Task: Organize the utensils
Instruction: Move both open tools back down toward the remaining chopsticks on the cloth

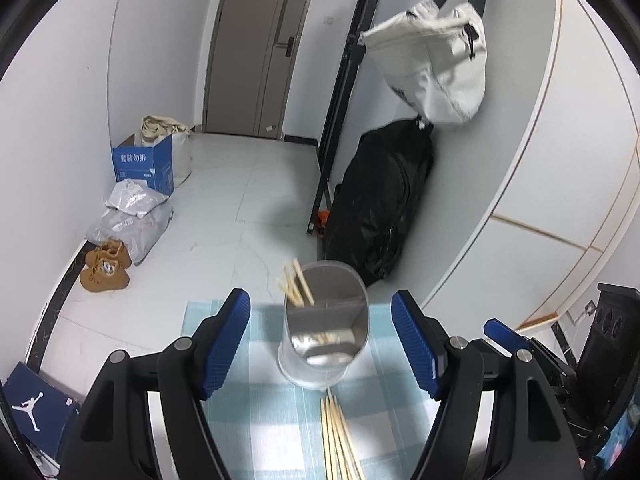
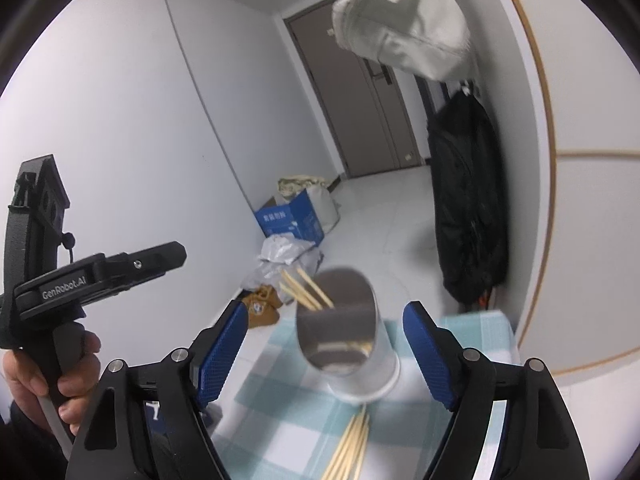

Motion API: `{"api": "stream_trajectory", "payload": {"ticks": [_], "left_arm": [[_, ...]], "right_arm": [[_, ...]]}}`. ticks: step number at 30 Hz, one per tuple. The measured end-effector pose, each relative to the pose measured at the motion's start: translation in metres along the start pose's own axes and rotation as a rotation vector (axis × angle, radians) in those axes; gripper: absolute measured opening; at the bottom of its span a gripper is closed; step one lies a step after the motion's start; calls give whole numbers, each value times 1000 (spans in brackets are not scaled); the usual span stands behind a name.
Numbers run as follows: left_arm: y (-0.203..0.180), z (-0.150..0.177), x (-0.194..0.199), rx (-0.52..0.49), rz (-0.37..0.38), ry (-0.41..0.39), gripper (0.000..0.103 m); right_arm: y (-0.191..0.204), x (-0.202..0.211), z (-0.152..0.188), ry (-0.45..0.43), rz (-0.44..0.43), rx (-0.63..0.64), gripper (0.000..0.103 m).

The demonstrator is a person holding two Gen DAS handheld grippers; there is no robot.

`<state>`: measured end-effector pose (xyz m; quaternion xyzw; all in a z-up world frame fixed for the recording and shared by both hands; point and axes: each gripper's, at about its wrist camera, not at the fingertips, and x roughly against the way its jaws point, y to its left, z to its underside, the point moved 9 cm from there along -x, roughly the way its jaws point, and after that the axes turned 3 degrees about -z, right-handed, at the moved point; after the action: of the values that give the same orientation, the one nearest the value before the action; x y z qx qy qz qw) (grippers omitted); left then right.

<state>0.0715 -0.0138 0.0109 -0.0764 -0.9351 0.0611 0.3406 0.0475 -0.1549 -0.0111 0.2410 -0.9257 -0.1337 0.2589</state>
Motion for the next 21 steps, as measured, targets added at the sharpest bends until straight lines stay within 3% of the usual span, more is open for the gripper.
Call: {"api": "stream_trajectory", "payload": {"ticks": [15,21], "left_arm": [[13,82,-45,-29,-67,113,69],[27,111,-70,-20,-112,172,71]], "right_arm": [[-29,-19,105,177,67,-30,79],[-39,-41,141,303,101,-3,65]]}}
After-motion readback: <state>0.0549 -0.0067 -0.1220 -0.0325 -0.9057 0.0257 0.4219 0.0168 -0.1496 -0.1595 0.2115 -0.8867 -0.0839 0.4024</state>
